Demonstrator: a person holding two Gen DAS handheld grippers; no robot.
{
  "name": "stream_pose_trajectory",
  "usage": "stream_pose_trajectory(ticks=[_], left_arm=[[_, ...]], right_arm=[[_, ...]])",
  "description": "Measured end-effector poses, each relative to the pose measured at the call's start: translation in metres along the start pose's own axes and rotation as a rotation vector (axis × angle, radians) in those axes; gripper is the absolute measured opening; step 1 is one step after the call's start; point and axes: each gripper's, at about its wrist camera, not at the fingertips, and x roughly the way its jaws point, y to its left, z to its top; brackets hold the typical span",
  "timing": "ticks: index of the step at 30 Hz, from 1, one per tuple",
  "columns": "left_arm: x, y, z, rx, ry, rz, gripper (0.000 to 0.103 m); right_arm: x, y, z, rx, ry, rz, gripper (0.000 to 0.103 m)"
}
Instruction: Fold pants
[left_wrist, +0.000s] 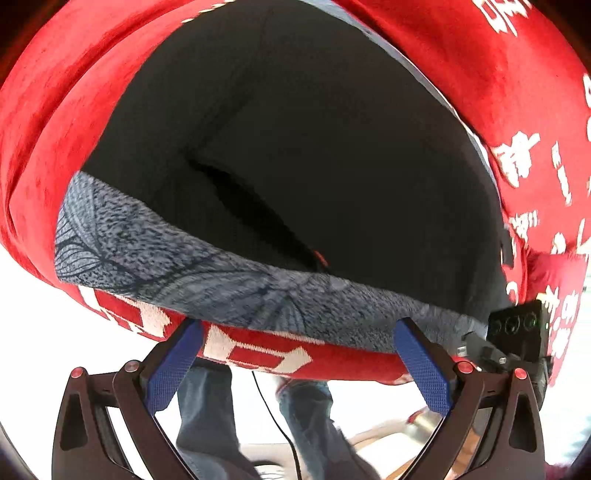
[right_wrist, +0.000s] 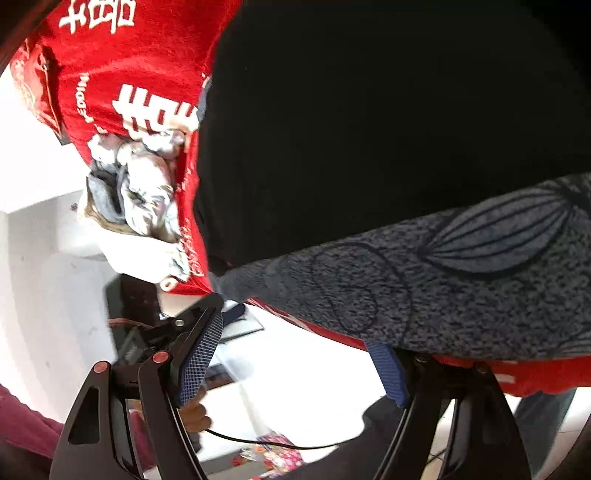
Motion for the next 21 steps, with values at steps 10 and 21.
stream_pose_trajectory(ticks=[10,21], left_arm=[[-0.041,0.036,0.017,-0.067,-0.139,0.103,0.103],[-0.037,0.054,0.008,-0.062,-0.082,0.093,0.103]], right_arm=[[0.024,0.018,0.008,0.073,-0.006,0.0,0.079],[0.029,0.007,0.006,0.136,-0.005,0.034,0.042]])
